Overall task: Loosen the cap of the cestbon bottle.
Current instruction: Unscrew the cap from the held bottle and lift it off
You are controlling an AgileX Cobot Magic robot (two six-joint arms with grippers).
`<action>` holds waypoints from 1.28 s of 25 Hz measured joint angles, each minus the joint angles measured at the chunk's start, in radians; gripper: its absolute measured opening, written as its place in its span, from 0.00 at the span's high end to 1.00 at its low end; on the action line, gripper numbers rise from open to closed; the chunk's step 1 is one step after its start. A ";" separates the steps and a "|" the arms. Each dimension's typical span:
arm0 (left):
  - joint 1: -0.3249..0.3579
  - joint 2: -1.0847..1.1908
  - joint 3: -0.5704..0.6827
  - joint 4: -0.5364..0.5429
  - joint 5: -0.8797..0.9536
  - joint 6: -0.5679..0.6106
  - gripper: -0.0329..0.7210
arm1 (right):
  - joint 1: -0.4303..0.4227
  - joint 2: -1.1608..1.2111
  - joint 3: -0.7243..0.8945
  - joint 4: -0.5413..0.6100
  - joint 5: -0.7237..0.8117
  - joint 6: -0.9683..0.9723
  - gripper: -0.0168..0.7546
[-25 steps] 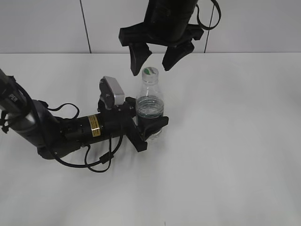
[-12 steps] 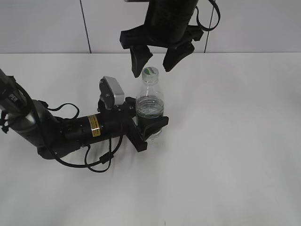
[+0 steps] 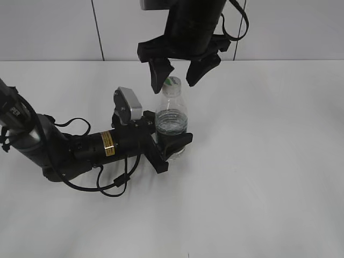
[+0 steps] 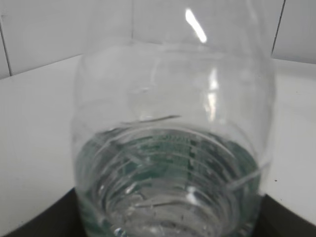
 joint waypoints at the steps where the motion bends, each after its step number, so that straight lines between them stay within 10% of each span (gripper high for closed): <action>1: 0.000 0.000 0.000 0.000 0.000 0.000 0.42 | 0.000 0.001 0.000 0.000 0.000 0.000 0.22; 7: 0.000 0.000 0.000 0.000 0.000 0.000 0.42 | 0.000 0.001 0.000 -0.001 0.000 -0.001 0.27; 14: 0.000 0.000 -0.001 0.000 0.001 0.000 0.42 | 0.000 0.001 0.000 0.006 0.000 -0.029 0.60; 32: 0.000 0.000 -0.001 0.004 0.000 0.003 0.42 | 0.000 0.001 -0.001 0.049 0.000 -0.965 0.60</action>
